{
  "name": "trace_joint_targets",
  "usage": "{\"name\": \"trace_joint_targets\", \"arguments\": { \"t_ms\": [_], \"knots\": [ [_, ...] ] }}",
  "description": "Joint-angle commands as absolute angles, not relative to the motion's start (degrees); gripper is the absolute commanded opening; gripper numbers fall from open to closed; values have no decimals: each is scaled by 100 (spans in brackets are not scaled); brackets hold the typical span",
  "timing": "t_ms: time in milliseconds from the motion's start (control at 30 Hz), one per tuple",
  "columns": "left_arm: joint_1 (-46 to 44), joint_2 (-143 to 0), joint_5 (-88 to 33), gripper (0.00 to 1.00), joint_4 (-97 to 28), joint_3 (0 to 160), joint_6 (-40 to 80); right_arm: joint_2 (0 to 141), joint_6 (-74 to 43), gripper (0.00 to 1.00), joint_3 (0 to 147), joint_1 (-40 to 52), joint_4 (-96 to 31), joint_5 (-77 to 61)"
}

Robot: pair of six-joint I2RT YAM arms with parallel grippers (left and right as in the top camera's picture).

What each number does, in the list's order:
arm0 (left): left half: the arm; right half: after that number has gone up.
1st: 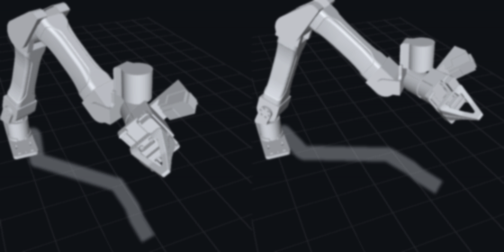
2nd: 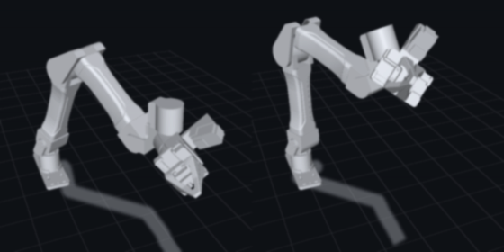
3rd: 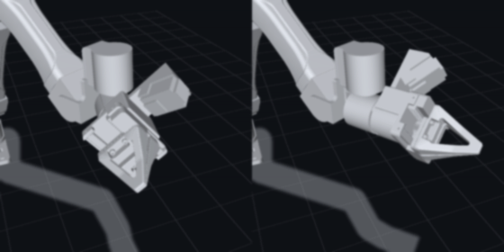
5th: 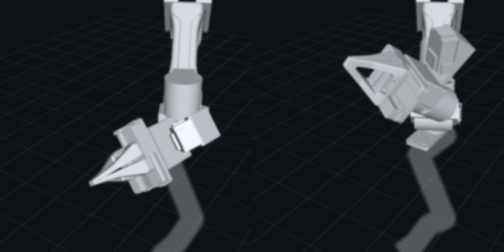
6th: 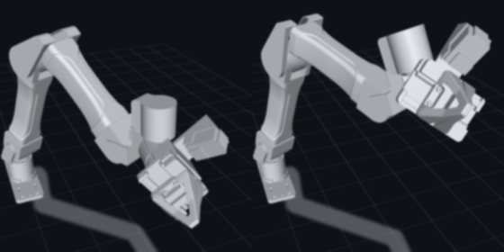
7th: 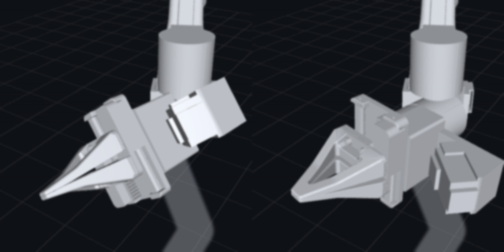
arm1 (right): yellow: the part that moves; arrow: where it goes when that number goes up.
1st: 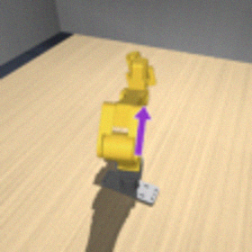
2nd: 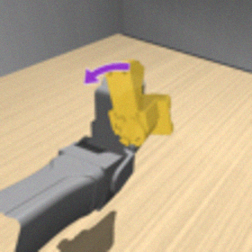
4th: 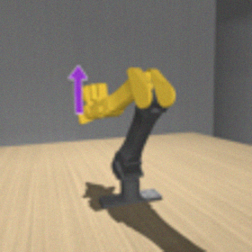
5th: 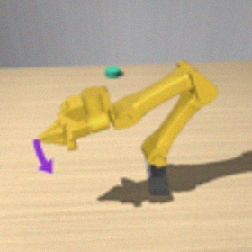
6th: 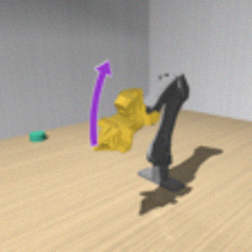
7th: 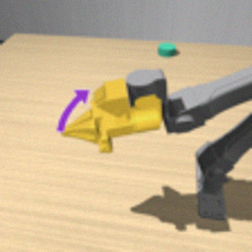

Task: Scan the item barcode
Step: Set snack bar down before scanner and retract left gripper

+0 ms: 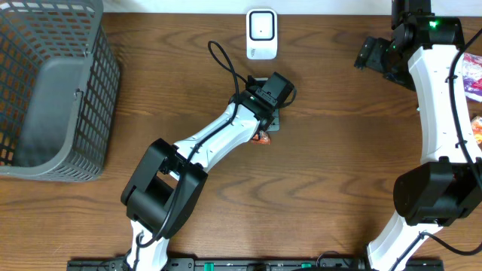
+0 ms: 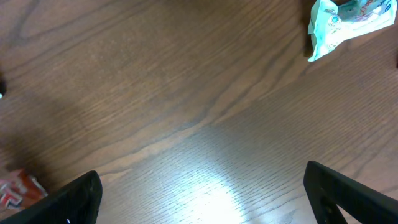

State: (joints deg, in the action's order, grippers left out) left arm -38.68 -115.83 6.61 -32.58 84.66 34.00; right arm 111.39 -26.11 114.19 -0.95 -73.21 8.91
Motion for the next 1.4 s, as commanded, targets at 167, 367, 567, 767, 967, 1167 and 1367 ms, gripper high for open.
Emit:
{"name": "trace_joint_targets", "arguments": {
  "t_ms": [167, 367, 567, 767, 967, 1167, 1367],
  "knots": [
    [-3701, -10921, 827, 50, -3352, 8473, 3424, 11155, -2674, 99, 11419, -67, -7325, 998],
    [-3105, -10064, 1081, 66, -3894, 8473, 2891, 11155, -2674, 99, 11419, -67, -7325, 998],
    [-2224, -9782, 1313, 82, -4783, 8471, 2895, 11155, -2674, 99, 11419, -67, -7325, 998],
    [-1612, -9839, 1319, 100, -5522, 8464, 2891, 11155, -2674, 99, 11419, -67, -7325, 998],
    [-1125, -9843, 1614, 98, -5822, 8460, 2899, 11155, -2674, 99, 11419, -67, -7325, 998],
    [-753, -9845, 1481, 98, -5999, 8460, 2963, 11155, -2674, 99, 11419, -67, -7325, 998],
    [-735, -9848, 1439, 98, -6180, 8460, 2985, 11155, -2674, 99, 11419, -67, -7325, 998]
  ]
}}
